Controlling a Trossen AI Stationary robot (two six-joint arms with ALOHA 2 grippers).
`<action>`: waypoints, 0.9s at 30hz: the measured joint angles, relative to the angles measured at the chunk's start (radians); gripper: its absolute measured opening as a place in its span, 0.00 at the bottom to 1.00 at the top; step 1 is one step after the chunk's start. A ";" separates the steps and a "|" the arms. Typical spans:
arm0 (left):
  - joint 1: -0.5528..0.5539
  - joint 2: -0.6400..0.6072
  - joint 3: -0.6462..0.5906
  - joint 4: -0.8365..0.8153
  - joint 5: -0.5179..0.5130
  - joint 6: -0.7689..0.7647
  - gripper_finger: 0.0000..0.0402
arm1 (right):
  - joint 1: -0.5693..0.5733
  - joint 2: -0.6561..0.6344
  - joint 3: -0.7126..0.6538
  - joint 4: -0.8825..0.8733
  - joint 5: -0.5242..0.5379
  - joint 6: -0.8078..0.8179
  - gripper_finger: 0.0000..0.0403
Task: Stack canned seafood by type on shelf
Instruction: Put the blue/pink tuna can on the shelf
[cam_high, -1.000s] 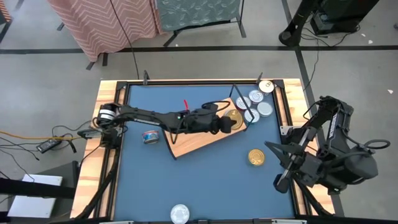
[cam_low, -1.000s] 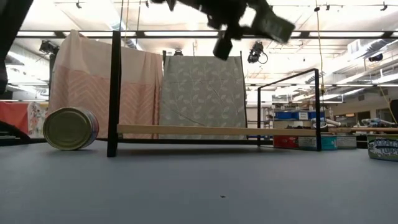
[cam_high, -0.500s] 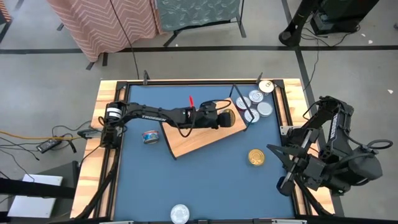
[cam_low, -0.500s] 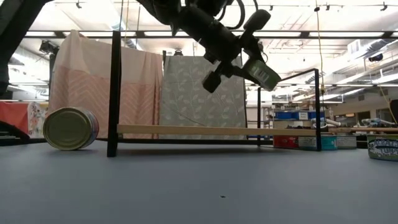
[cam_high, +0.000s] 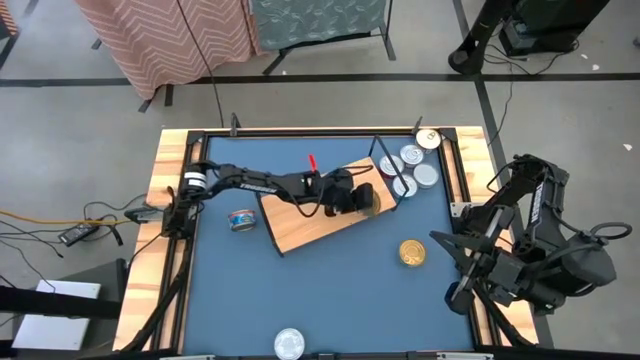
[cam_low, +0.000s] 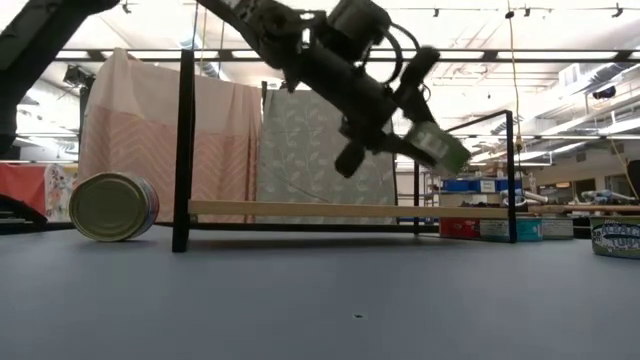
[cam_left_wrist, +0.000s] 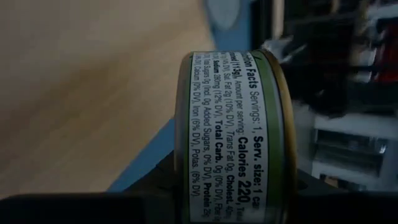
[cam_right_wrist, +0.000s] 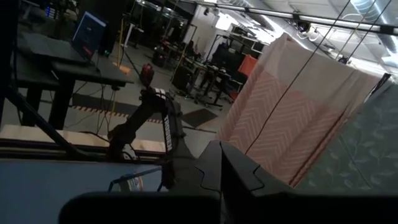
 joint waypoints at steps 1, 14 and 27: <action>0.000 0.016 -0.001 0.030 0.021 -0.010 0.33 | 0.000 0.000 0.000 0.002 0.000 0.000 0.02; 0.035 0.066 0.000 0.159 -0.016 -0.028 0.33 | 0.002 0.000 0.000 0.032 0.000 -0.011 0.02; 0.057 0.066 -0.001 0.207 -0.002 0.106 0.38 | 0.002 -0.002 0.000 0.039 0.000 -0.030 0.02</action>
